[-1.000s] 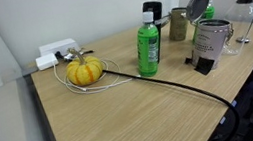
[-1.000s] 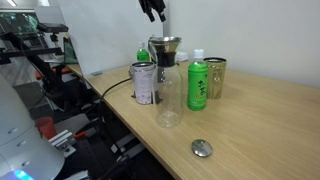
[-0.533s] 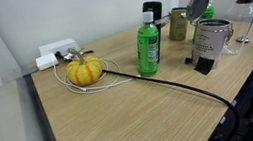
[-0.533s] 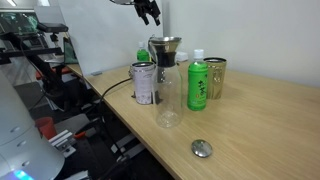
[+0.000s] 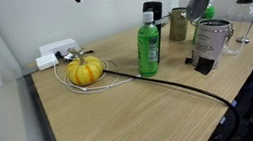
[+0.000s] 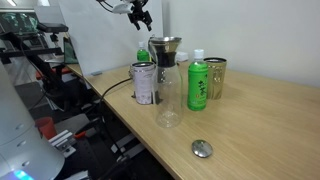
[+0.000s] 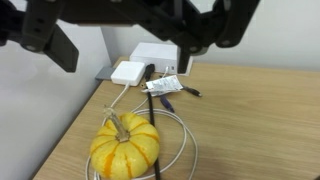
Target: Move the pumpkin to the right
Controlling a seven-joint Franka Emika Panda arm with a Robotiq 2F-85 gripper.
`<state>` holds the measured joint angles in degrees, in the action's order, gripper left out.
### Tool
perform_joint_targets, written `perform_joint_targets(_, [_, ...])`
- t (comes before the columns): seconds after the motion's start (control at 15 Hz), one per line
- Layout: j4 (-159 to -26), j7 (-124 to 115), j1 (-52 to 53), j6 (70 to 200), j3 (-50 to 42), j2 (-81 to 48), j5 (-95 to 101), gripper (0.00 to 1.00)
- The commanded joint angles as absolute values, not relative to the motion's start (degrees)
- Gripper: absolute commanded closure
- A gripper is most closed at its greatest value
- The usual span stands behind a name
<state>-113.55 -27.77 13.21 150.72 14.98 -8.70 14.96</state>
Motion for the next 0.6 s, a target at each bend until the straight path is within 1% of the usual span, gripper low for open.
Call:
perform_joint_targets(0.0, [-110.6,-27.2,16.4,155.1,12.7,-12.9,15.8,0.00])
perform_joint_targets(0.13, [-111.1,-23.8,17.0,157.1,12.1,-14.4,14.5,0.00])
perform_joint_targets(0.2, [-111.6,-25.4,17.8,155.3,11.6,-13.2,13.7,0.00])
perform_joint_targets(0.53, [-111.2,-24.1,18.1,156.8,11.1,-14.3,13.6,0.00])
